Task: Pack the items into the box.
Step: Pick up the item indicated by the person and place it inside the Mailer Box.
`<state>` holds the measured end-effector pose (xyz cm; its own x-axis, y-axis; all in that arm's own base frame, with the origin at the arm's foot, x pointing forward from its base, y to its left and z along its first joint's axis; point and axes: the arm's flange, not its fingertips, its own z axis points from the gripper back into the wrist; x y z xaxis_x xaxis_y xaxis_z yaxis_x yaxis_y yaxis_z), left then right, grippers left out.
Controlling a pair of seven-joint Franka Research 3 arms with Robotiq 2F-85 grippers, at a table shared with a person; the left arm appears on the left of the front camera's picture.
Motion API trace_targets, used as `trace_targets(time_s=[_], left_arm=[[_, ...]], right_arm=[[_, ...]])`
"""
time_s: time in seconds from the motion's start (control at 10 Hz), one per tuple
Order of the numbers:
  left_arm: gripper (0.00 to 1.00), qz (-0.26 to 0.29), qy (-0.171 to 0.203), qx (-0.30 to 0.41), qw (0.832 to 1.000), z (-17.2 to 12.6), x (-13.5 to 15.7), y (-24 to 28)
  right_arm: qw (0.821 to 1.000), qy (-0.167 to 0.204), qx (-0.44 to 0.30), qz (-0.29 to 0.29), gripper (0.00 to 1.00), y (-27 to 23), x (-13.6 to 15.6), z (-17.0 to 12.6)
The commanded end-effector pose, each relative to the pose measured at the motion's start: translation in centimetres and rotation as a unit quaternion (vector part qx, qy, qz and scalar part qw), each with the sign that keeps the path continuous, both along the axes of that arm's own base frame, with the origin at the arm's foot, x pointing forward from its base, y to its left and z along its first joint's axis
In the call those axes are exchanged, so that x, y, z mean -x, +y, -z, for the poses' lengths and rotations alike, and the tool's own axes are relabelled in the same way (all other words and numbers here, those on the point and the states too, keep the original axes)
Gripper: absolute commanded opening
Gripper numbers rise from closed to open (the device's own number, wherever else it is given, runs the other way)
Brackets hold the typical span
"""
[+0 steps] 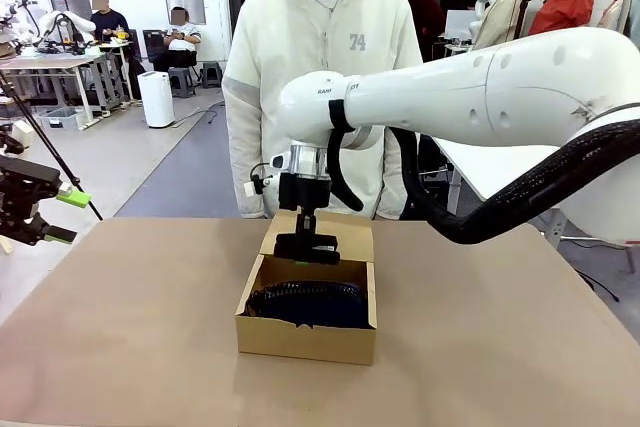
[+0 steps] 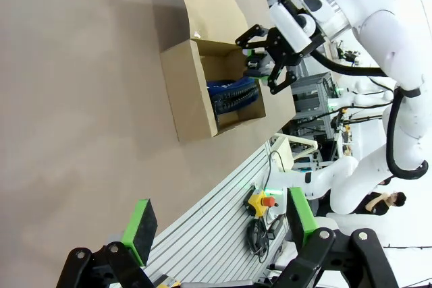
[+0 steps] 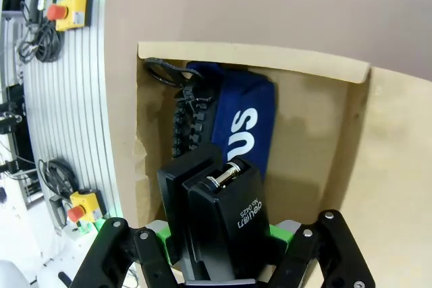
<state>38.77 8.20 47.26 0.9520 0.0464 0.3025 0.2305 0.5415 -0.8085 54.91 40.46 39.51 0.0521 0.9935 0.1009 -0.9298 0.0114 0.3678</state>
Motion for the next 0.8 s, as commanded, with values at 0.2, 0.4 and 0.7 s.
trace_targets(time_s=[0.2,0.4,0.7], left_arm=[[1.0,0.007,-0.004,0.001,1.0,-0.1,0.2,0.3],[1.0,0.007,-0.004,0.001,1.0,-0.1,0.2,0.3],[1.0,0.007,-0.004,0.001,1.0,-0.1,0.2,0.3]], right_arm=[[1.0,0.007,0.024,-0.004,0.0,0.2,1.0,3.2],[1.0,0.018,0.022,0.005,0.03,-0.4,0.9,3.9],[0.999,0.035,0.018,0.011,1.0,-0.5,1.0,4.5]])
